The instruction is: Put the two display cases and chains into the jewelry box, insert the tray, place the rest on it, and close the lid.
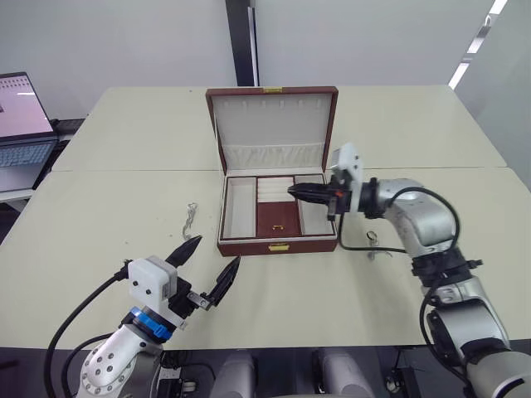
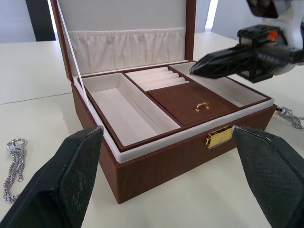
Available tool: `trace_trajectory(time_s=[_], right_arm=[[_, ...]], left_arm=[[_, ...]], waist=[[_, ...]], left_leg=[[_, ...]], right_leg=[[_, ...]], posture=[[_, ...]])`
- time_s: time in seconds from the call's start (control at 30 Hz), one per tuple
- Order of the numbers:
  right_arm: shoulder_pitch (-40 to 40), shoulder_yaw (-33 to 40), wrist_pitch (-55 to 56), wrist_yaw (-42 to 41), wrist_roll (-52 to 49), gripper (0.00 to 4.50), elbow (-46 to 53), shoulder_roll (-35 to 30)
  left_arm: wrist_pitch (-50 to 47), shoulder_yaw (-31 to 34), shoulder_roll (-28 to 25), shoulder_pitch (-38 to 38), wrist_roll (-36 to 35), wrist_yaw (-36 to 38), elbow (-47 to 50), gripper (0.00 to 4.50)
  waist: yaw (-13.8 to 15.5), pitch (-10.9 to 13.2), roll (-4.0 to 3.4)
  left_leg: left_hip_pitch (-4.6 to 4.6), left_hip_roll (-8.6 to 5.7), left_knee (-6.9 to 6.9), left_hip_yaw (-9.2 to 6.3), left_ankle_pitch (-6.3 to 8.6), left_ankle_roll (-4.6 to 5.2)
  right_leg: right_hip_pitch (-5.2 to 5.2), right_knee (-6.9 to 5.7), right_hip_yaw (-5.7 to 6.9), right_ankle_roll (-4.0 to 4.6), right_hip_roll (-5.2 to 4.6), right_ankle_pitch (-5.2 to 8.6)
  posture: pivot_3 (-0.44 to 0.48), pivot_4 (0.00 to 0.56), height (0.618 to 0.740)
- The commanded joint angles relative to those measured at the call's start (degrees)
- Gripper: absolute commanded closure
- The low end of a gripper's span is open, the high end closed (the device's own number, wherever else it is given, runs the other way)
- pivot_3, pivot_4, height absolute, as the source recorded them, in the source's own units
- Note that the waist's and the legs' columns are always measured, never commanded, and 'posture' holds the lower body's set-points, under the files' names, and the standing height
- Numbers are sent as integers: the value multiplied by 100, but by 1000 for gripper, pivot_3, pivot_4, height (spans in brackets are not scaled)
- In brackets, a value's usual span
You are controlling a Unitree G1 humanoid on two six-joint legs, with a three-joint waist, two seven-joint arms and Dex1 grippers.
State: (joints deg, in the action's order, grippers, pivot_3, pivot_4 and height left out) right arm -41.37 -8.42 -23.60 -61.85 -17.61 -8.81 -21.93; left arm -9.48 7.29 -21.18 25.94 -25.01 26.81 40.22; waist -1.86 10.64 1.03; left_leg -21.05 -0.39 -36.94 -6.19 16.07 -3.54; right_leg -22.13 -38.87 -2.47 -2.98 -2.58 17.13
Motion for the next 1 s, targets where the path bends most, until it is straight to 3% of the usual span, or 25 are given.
trace_trajectory(time_s=[0.03,0.2,0.47,0.5,0.73,1.0], right_arm=[[536,800,-340,-310,-474,3757,578,-882],[1278,1425,-339,-292,-575,2581,672,-1784],[2255,2292,-308,-122,-629,168,608,-2473],[2390,2386,-327,-102,-652,30,604,-2536],[3022,2875,-78,100,-650,30,315,-2682],[3172,2861,472,39,-494,30,-232,-2782]], left_arm=[[-309,629,-444,-309,-374,205,-241,0],[-772,1480,-1248,-808,-882,737,-1206,0],[-1020,2094,-2283,-1752,-958,1490,-2648,0],[-1022,2158,-2397,-1828,-941,1597,-2845,0],[-1041,2508,-2835,-1873,-774,1936,-3467,0],[-606,2842,-3061,-1874,-410,2260,-4589,0]], waist=[[1,-1,1],[57,0,0],[-30,0,-1],[-28,0,-1],[-34,0,-1],[-46,1,-2]], left_leg=[[0,0,0,1,0,0],[-5,-4,-1,-6,0,0],[6,11,3,-2,0,1],[5,11,3,-4,0,1],[7,9,3,2,0,0],[8,10,4,2,0,1]], right_leg=[[2,1,0,0,0,0],[4,1,6,4,-1,2],[4,-6,-2,6,18,3],[4,-6,1,6,18,3],[4,-6,-5,5,13,3],[3,-6,-5,6,14,3]], posture=[[0,150,740],[0,150,740],[0,150,740],[0,150,740],[0,150,740],[0,150,740]])
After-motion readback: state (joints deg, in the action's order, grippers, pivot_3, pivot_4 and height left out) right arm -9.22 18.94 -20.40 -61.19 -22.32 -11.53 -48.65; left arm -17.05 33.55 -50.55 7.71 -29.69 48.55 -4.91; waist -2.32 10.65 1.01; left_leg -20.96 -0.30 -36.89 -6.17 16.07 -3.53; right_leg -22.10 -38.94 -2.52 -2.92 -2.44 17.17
